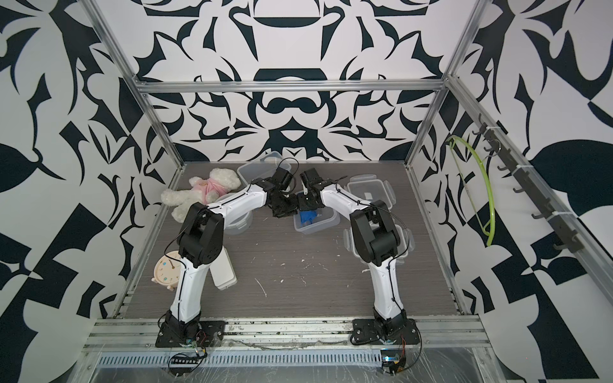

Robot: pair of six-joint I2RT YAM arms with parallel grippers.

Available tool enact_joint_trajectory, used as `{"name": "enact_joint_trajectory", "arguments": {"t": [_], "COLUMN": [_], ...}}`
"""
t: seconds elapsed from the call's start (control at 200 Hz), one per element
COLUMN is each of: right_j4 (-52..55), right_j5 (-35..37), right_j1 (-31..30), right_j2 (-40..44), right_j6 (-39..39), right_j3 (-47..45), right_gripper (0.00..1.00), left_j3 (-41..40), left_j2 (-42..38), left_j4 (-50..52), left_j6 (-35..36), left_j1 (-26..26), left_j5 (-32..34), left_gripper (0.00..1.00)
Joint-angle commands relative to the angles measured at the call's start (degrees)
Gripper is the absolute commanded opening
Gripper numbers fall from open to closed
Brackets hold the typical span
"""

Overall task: Wipe the insides of the lunch boxes
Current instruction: Wipe the dirt inside the lunch box.

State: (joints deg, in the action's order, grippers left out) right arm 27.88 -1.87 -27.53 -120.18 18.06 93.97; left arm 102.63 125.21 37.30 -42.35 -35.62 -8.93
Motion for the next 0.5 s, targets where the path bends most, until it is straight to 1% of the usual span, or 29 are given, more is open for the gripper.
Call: {"name": "enact_joint_trajectory", "arguments": {"t": [0.0, 0.14, 0.2, 0.27, 0.375, 0.495], "right_j4": [1.17, 3.42, 4.23, 3.14, 1.41, -4.46], "right_j5": [5.98, 12.21, 12.15, 8.37, 3.24, -4.18], "right_j1": [1.63, 2.41, 2.31, 1.50, -1.27, -3.19], "right_j2": [2.30, 4.83, 5.19, 4.85, 2.70, 1.36], "right_j6": [0.52, 1.22, 1.94, 2.90, 3.11, 4.90], "right_j3": [2.44, 1.54, 1.95, 2.06, 3.54, 3.25], "right_gripper": [0.00, 0.00, 0.00, 0.00, 0.00, 0.00], "left_j3": [2.49, 6.32, 8.26, 10.15, 11.96, 12.46], "left_j2": [0.22, 1.56, 2.43, 3.15, 3.87, 4.27], "left_j4": [4.39, 10.37, 12.96, 14.99, 16.43, 17.02], "left_j6": [1.63, 2.77, 3.27, 3.75, 4.12, 4.03], "left_j1": [-0.34, -0.56, -0.81, -1.46, -2.34, -3.13], "left_j5": [1.61, 5.58, 6.72, 7.95, 8.75, 8.36], "left_gripper": [0.00, 0.00, 0.00, 0.00, 0.00, 0.00]}}
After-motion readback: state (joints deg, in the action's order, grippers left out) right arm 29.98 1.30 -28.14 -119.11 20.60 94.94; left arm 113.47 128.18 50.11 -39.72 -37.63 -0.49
